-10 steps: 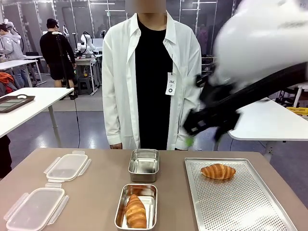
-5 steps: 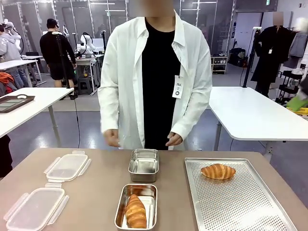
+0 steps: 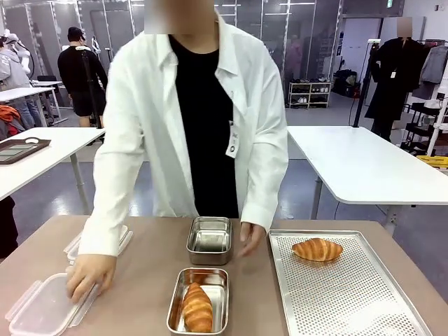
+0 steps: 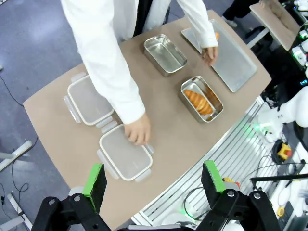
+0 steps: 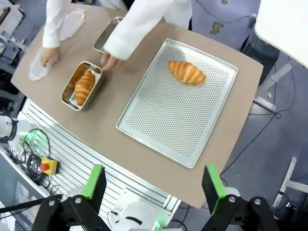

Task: Place the bread into the airtight container.
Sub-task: Pick up a Butter Roll and place it into an empty Airtight Container.

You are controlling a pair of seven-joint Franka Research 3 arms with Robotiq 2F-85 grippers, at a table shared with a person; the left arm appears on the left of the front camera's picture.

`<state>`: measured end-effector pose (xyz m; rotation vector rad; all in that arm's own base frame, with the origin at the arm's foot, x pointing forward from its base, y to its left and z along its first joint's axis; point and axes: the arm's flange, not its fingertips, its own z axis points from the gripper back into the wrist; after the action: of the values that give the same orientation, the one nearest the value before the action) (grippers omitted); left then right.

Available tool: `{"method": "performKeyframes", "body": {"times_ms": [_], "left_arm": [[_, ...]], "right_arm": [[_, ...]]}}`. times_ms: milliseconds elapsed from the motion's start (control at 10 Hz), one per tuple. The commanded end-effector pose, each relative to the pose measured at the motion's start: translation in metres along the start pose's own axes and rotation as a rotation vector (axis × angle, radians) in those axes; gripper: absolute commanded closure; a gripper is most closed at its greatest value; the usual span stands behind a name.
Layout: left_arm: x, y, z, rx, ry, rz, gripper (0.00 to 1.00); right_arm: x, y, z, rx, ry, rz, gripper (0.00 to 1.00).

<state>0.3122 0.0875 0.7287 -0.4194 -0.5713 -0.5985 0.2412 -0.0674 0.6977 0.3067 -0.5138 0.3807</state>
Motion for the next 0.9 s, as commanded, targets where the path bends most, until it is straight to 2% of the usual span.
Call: {"method": "performKeyframes", "body": {"times_ms": [0,800], "left_arm": [[-0.0001,-0.0011,0.0005,-0.011,-0.002,-0.020,0.00],[-0.0001,-0.0011,0.0005,-0.011,-0.002,-0.020,0.00]], "right_arm": [[-0.0023,0.0022,0.0057,-0.004,0.003,0.006,0.00],[-0.0023,0.0022,0.0057,-0.004,0.003,0.006,0.00]]}}
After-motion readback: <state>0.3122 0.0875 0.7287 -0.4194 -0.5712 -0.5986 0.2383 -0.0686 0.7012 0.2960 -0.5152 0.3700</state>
